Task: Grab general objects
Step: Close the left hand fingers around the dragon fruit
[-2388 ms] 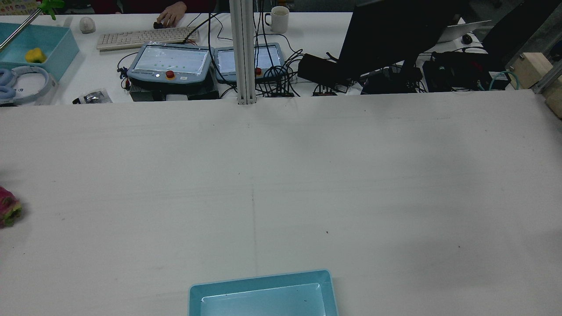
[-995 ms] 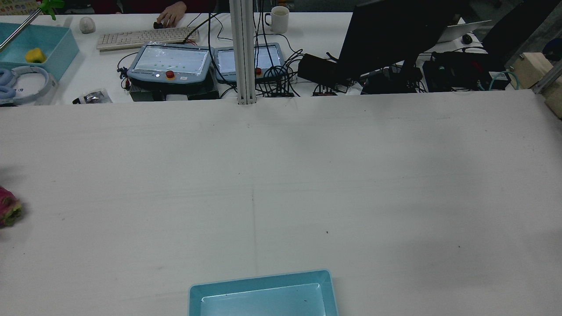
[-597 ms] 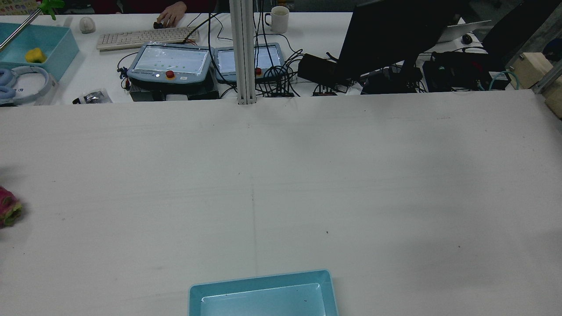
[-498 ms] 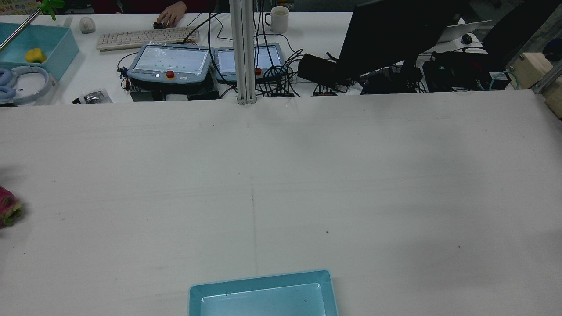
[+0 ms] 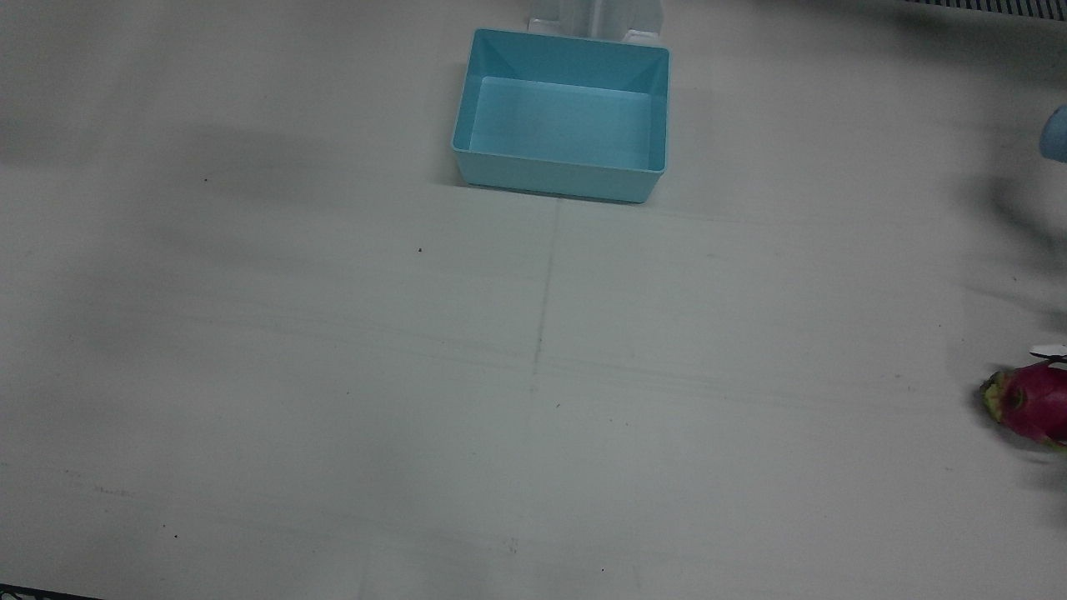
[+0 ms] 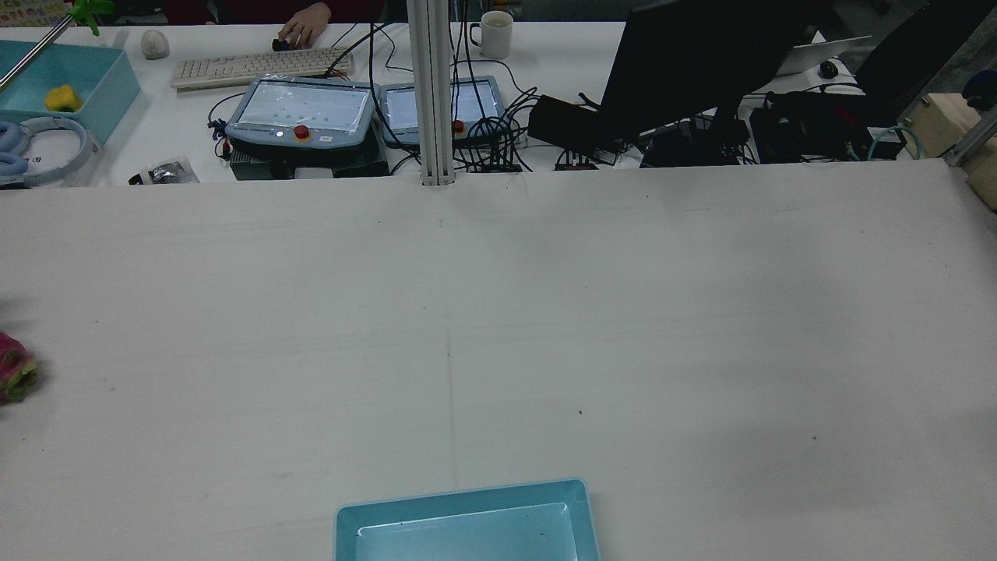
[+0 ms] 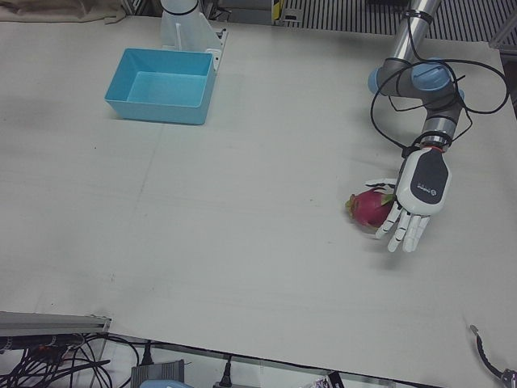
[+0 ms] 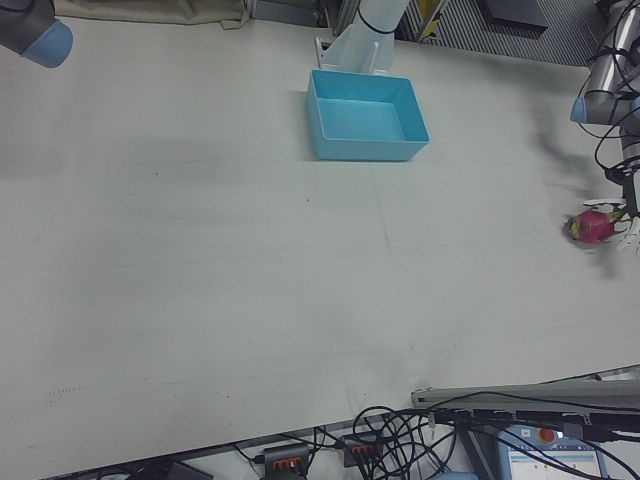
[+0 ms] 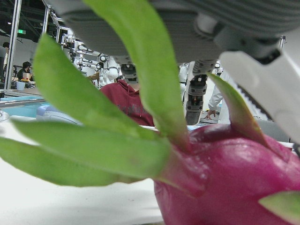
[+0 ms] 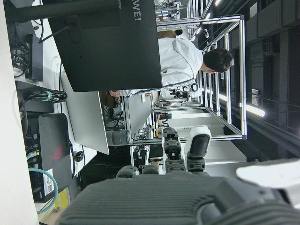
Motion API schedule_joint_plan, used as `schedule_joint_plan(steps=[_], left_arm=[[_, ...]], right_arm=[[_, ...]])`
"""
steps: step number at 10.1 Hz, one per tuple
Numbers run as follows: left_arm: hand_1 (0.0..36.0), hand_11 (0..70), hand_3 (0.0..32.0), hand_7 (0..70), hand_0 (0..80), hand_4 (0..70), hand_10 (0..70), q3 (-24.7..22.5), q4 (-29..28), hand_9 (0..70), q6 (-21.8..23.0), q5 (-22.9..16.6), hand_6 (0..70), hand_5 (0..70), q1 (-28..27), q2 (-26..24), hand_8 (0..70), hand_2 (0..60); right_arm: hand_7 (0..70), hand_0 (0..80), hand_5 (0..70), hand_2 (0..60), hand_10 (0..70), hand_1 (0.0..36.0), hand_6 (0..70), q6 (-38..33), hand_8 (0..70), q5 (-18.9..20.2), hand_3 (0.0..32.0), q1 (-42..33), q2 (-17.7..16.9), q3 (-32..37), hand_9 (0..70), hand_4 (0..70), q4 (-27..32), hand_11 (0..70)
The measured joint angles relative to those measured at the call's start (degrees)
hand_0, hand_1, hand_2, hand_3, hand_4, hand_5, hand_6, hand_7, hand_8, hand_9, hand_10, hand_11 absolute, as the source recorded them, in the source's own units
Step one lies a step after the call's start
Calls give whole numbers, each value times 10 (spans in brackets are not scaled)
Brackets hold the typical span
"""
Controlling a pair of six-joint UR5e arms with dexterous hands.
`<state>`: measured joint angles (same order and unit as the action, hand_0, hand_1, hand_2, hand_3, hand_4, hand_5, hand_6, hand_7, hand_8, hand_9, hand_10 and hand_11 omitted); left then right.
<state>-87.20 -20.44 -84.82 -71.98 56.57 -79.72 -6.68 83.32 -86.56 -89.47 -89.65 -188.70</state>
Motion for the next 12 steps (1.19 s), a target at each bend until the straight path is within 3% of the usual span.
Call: schedule_joint_plan(steps=[3,4,5,7,8,9,10,12], left_arm=[[205,0,0,187,535,280,0,15,-11,23,0,0,78,200,-4,-3,40,198],[207,0,0,188,531,310,0,17,-12,23,-1,0,80,214,-7,-3,41,230],[218,0,0,192,523,360,0,19,-14,24,0,0,82,232,-8,-3,44,320],[218,0,0,191,521,407,0,19,-15,24,0,0,88,250,-11,-4,44,337],[211,4,0,193,502,555,1,19,-18,24,0,0,88,336,-12,-4,51,436],[203,5,0,194,463,700,6,19,-20,24,0,0,90,548,-12,-4,56,600],[211,3,0,193,464,700,4,19,-21,24,0,0,95,570,-12,-4,60,600],[188,5,0,207,468,700,6,19,-22,27,0,0,105,571,-13,-4,64,592]], right_arm=[[0,0,0,0,0,0,0,0,0,0,0,0,0,0,0,0,0,0],[0,0,0,0,0,0,0,0,0,0,0,0,0,0,0,0,0,0],[0,0,0,0,0,0,0,0,0,0,0,0,0,0,0,0,0,0],[0,0,0,0,0,0,0,0,0,0,0,0,0,0,0,0,0,0],[0,0,0,0,0,0,0,0,0,0,0,0,0,0,0,0,0,0],[0,0,0,0,0,0,0,0,0,0,0,0,0,0,0,0,0,0],[0,0,0,0,0,0,0,0,0,0,0,0,0,0,0,0,0,0],[0,0,0,0,0,0,0,0,0,0,0,0,0,0,0,0,0,0]])
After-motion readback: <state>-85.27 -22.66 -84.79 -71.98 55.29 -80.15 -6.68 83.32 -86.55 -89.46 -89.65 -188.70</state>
